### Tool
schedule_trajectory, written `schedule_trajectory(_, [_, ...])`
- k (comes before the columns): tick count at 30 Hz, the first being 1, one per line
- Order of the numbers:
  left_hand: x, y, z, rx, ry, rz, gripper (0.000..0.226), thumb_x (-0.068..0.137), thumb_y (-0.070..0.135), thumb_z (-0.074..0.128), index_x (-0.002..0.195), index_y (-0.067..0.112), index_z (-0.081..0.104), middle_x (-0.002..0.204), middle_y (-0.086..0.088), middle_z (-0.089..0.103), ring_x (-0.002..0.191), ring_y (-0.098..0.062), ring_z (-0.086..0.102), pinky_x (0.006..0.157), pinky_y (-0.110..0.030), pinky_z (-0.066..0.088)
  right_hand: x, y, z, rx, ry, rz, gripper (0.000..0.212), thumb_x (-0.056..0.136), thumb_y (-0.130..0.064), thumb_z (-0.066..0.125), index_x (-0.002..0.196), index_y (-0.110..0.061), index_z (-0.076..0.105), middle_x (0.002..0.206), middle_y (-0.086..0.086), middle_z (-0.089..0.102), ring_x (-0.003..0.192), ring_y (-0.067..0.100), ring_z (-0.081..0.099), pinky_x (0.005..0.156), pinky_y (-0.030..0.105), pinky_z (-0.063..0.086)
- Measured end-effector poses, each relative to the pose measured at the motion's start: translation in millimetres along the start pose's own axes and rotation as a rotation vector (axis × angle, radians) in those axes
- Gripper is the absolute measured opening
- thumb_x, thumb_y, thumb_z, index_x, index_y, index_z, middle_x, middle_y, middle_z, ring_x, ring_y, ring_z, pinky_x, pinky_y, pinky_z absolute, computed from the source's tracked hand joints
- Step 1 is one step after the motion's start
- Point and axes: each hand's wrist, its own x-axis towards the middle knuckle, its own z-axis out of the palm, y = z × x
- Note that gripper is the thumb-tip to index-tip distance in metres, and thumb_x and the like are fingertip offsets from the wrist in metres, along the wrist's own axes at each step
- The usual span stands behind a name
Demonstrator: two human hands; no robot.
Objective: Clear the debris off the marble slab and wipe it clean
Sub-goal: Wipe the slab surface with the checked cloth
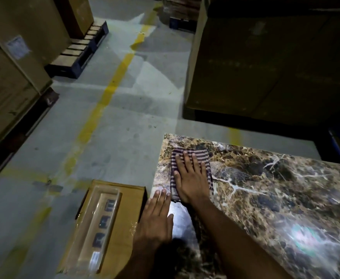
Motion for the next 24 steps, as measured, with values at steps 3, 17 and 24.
schedule_trajectory(3, [-1, -2, 6, 0.027, 0.085, 0.056, 0.053, 0.095, 0.030, 0.047, 0.139, 0.003, 0.057, 0.148, -0.015, 0.051, 0.143, -0.030, 0.041, 0.107, -0.046, 0.041, 31, -2, -2, -0.004, 0.021, 0.028, 0.062, 0.103, -0.049, 0.011, 0.163, -0.033, 0.003, 0.171, -0.001, 0.004, 0.158, 0.024, -0.001, 0.127, 0.049, 0.002])
schedule_trajectory(17, [2, 1, -9, -0.003, -0.019, 0.052, 0.063, 0.102, 0.047, 0.033, 0.146, 0.005, 0.048, 0.156, -0.010, 0.039, 0.144, -0.028, 0.039, 0.110, -0.041, 0.033, 63, -23, 1, -0.010, 0.000, -0.142, 0.061, 0.104, -0.049, 0.018, 0.162, -0.035, 0.010, 0.171, -0.003, 0.006, 0.158, 0.023, -0.003, 0.127, 0.049, 0.000])
schedule_trajectory(24, [0, -5, -4, 0.091, -0.041, 0.100, 0.056, 0.093, 0.036, 0.047, 0.137, 0.003, 0.059, 0.145, -0.019, 0.053, 0.135, -0.034, 0.050, 0.110, -0.042, 0.033, 109, -31, -8, 0.011, 0.009, 0.029, 0.063, 0.105, -0.050, 0.018, 0.163, -0.030, 0.005, 0.171, 0.000, 0.006, 0.158, 0.027, -0.001, 0.126, 0.052, -0.001])
